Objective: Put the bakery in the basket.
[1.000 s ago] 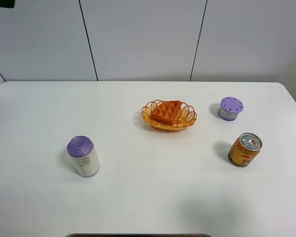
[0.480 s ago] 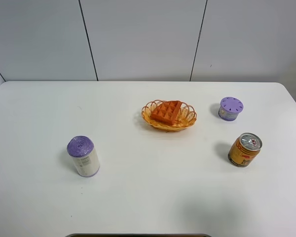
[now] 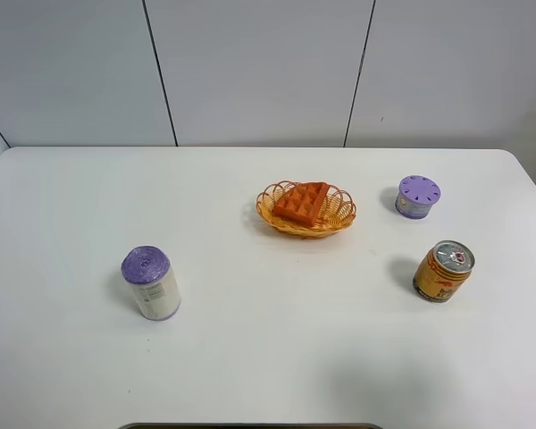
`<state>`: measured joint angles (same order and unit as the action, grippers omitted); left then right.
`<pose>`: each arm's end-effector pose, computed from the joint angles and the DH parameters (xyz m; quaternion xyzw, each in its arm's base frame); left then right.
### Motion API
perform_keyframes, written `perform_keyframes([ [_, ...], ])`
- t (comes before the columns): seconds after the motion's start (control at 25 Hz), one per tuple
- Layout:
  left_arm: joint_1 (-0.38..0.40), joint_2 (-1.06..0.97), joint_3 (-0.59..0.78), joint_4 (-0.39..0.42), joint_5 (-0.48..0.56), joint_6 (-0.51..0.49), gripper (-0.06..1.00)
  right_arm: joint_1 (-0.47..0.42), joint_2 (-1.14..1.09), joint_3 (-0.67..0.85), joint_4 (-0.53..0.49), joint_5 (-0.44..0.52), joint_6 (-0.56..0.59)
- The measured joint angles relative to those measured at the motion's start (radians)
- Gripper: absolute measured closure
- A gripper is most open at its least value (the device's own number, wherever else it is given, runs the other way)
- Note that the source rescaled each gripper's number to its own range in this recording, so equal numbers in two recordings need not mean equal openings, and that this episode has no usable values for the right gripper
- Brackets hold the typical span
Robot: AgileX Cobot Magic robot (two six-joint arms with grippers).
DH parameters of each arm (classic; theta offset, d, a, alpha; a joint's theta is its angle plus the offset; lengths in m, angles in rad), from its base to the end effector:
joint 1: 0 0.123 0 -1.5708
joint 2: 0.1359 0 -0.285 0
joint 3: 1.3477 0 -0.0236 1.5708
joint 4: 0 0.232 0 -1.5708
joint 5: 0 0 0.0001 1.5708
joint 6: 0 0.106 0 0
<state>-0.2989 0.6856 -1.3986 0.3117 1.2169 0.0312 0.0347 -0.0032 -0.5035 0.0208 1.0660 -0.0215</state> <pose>0.0510 0.0162 0.4749 0.1021 0.8223 0.0781 0.5543 -0.0091 0.0016 0.2618 -0.0244 0.8525 0.0138 0.5220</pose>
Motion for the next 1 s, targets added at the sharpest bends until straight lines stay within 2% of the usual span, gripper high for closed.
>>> perform_keyframes([
  [0.24, 0.000, -0.118, 0.074, 0.012, 0.000, -0.042, -0.04, 0.000, 0.000, 0.000, 0.000, 0.000, 0.000],
  [0.68, 0.006, -0.380, 0.363, 0.012, -0.001, -0.170, -0.04, 0.000, 0.000, 0.000, 0.000, 0.000, 0.000],
  [1.0, 0.153, -0.498, 0.492, 0.012, -0.031, -0.183, -0.04, 0.000, 0.000, 0.000, 0.000, 0.000, 0.000],
])
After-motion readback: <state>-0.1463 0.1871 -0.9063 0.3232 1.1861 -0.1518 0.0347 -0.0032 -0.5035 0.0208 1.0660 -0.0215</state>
